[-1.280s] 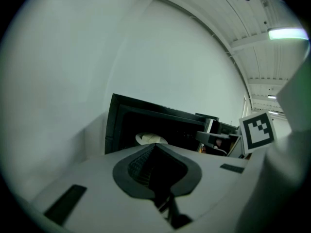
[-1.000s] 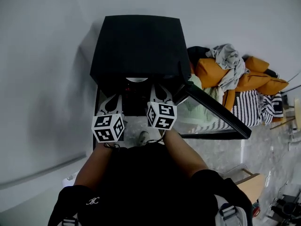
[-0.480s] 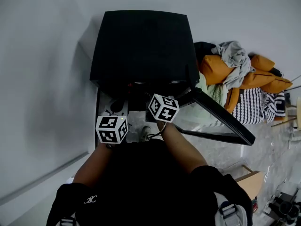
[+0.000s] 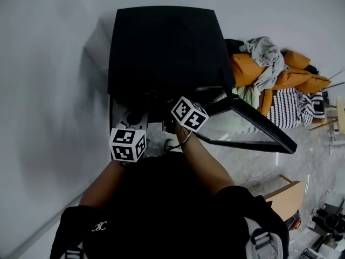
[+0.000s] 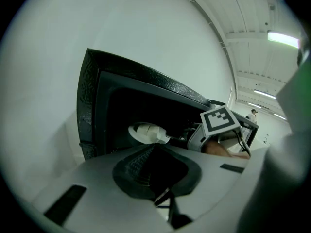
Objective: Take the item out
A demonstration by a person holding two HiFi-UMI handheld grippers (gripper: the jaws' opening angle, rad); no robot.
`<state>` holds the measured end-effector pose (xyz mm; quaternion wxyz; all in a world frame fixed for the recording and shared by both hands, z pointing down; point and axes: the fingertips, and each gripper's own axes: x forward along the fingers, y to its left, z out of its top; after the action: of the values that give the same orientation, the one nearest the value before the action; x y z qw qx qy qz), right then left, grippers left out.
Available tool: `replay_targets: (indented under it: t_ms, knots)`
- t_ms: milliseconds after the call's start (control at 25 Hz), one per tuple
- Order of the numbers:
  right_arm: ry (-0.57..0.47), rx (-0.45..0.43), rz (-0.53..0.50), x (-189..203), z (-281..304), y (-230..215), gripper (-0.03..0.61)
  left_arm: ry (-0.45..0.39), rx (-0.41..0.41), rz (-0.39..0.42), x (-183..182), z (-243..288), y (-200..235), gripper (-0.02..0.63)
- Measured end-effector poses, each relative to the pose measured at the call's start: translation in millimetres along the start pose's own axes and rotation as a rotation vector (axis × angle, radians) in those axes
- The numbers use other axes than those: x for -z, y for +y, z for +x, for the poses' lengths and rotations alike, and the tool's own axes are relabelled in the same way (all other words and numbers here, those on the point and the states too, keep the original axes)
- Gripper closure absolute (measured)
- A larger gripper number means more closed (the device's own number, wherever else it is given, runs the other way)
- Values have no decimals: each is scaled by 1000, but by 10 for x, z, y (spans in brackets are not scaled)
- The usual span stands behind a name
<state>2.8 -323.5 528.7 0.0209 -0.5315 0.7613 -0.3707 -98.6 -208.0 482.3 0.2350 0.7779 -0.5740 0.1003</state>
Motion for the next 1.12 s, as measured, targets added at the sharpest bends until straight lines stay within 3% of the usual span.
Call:
replay_targets:
  t_ms: [160, 560, 640, 1120]
  knots:
    - [7, 21, 96, 24, -11, -5, 449, -5, 19, 5, -35, -18, 77, 606]
    - [37, 118, 207, 22, 13, -65, 468, -9, 46, -6, -59, -32, 136, 606]
    - [41, 129, 205, 27, 13, -93, 532, -9, 49, -6, -54, -39, 139, 606]
    - [57, 118, 166, 88, -71, -110, 532, -3, 60, -11, 27, -26, 91, 606]
